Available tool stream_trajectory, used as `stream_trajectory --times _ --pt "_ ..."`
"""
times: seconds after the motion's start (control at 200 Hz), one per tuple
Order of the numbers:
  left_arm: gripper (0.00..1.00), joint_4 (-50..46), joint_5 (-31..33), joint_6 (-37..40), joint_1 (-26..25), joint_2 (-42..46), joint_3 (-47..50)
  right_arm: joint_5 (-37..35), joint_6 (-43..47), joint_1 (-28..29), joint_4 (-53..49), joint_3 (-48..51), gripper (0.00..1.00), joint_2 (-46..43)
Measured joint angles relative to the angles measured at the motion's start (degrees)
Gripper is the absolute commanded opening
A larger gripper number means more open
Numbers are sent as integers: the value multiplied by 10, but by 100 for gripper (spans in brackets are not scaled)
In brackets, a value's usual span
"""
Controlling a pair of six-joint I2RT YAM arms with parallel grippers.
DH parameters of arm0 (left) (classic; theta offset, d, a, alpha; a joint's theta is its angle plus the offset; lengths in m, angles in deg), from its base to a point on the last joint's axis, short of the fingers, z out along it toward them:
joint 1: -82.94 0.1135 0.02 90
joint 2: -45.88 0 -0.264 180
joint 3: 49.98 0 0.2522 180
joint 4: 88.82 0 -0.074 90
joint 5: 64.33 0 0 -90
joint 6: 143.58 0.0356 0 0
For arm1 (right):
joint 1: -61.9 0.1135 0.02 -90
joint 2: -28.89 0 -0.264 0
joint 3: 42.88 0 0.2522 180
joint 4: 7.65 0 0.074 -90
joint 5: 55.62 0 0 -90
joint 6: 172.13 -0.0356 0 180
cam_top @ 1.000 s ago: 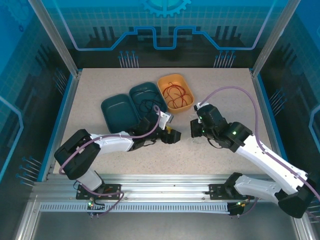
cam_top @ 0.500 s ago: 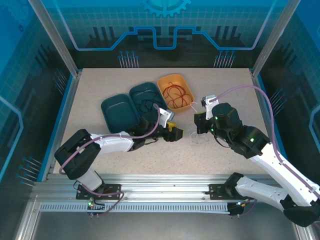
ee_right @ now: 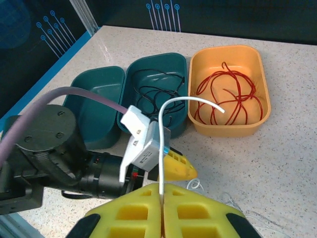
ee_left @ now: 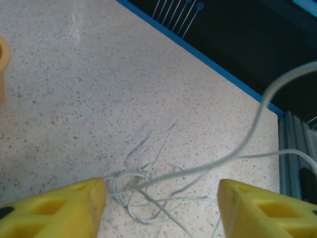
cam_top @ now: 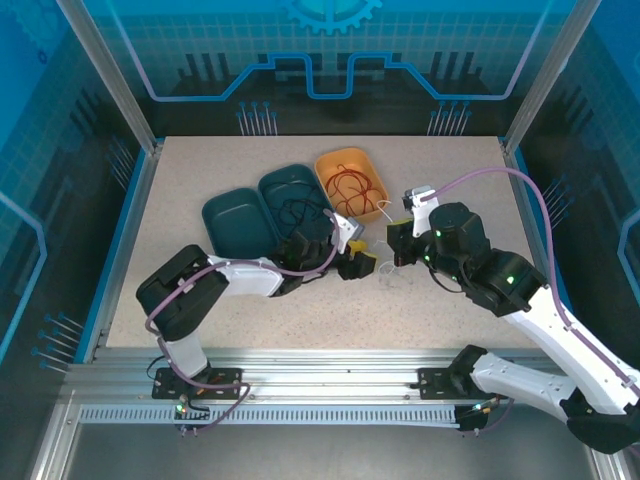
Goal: Untangle the cables
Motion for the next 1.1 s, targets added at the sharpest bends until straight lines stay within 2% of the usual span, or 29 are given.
stream_trajectory --times 0.115,0.235,0.765,1.101 --pt "24 6 2 -6 0 -12 -14 7 0 0 -1 -1 9 0" --pt "0 9 12 -4 0 -14 -18 5 5 0 -10 -22 8 0" --pt "0 -46 74 -4 3 -1 8 -52 79 0 -85 -217 8 18" --pt "0 -81 111 -2 10 30 37 -120 107 0 -144 -312 8 27"
